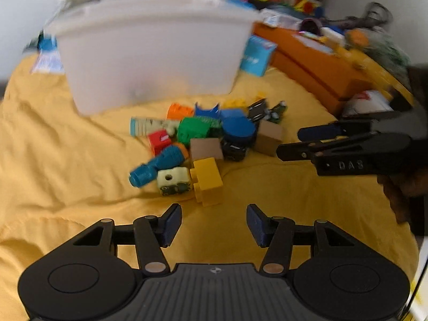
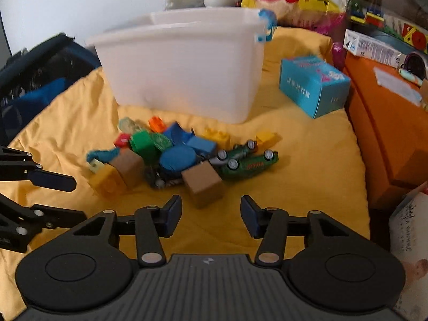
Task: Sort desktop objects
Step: 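Grasp the small yellow brick with the left gripper while the right grasps the tan wooden cube, then lower both held pieces into the white bin and open both grippers, then grasp the pale green block with the left gripper while the right grasps the blue cylinder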
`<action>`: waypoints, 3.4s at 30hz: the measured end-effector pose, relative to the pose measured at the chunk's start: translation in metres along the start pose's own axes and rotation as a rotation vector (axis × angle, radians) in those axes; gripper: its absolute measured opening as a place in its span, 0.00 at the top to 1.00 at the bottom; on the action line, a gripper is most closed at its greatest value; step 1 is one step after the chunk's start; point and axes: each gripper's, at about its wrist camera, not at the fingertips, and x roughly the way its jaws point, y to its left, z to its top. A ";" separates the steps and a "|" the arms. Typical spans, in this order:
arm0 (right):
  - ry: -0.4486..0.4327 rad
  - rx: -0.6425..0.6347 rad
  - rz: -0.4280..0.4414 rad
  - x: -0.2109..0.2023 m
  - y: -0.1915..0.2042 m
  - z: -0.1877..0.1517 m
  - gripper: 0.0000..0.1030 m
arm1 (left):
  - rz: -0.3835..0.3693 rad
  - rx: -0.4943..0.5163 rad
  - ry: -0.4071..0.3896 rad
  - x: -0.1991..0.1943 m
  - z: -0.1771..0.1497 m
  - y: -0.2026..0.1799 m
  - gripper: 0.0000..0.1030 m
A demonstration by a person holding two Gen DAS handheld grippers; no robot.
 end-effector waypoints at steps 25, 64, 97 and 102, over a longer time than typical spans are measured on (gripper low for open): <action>-0.163 0.075 0.068 -0.054 0.000 0.015 0.63 | 0.032 -0.075 -0.186 -0.074 0.031 0.043 0.75; -0.075 0.038 0.045 0.002 -0.014 0.197 0.36 | 0.112 -0.005 -0.230 -0.060 0.179 0.095 0.42; 0.016 -0.070 0.035 0.037 0.032 0.035 0.54 | 0.025 -0.016 -0.006 0.030 0.028 0.030 0.60; 0.008 -0.040 0.057 0.034 0.030 0.027 0.59 | 0.029 -0.007 -0.027 0.021 0.024 0.034 0.65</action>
